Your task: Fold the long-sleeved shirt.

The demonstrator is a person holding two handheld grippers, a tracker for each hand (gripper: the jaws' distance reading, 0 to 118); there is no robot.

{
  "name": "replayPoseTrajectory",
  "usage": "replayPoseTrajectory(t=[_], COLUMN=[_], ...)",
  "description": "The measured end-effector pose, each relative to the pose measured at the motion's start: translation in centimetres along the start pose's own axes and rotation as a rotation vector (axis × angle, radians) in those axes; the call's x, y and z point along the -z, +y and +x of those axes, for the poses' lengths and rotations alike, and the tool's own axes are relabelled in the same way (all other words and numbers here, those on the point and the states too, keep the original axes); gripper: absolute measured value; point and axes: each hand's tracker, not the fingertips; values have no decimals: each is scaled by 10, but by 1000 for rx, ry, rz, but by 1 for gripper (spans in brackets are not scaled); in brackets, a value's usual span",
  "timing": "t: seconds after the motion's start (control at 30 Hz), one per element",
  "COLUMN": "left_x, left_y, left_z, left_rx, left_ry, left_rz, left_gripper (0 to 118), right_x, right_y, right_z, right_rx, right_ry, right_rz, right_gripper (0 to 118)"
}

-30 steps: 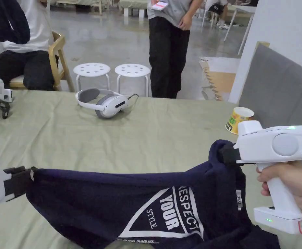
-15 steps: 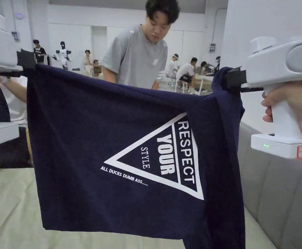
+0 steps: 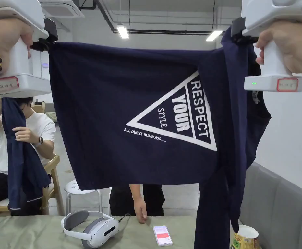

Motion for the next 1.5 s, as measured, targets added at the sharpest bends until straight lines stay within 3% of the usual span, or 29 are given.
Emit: replayPoseTrajectory(t=[0.13,0.23,0.33,0.5,0.63,0.73,0.97,1.1,1.23,1.3,1.5], left_x=[-3,4,15,41,63,75,65,30,-42,-85,-217], left_y=[0,-10,-36,-122,-212,-276,-377,-394,-405,-418,-505], left_z=[-2,-4,-7,-14,-30,-40,-62,-67,-74,-80,-115], left_rx=[-57,-37,-27,14,12,29,-56,-64,-58,-45,-57], left_ry=[-60,-63,-60,-50,-39,-30,-40,-56,-128,-123,-53], left_rz=[32,10,-19,-150,-287,-370,-471,-484,-435,-442,-562], left_gripper=[13,13,13,13,13,13,13,12,12,12,9], right_x=[4,-1,6,18,30,28,4,-44,-128,-175,-318], right_y=[2,-19,-58,-169,-276,-344,-435,-443,-442,-450,-516], right_z=[5,13,16,25,29,32,43,53,52,54,61], right_rx=[51,128,74,144,99,162,158,167,69,66,71], right_ry=[-38,-22,-34,-32,-28,-17,-7,13,58,65,65], right_rz=[136,106,17,-168,-328,-412,-521,-465,-434,-445,-661], right_gripper=[12,10,10,9,8,8,8,8,8,8,8])
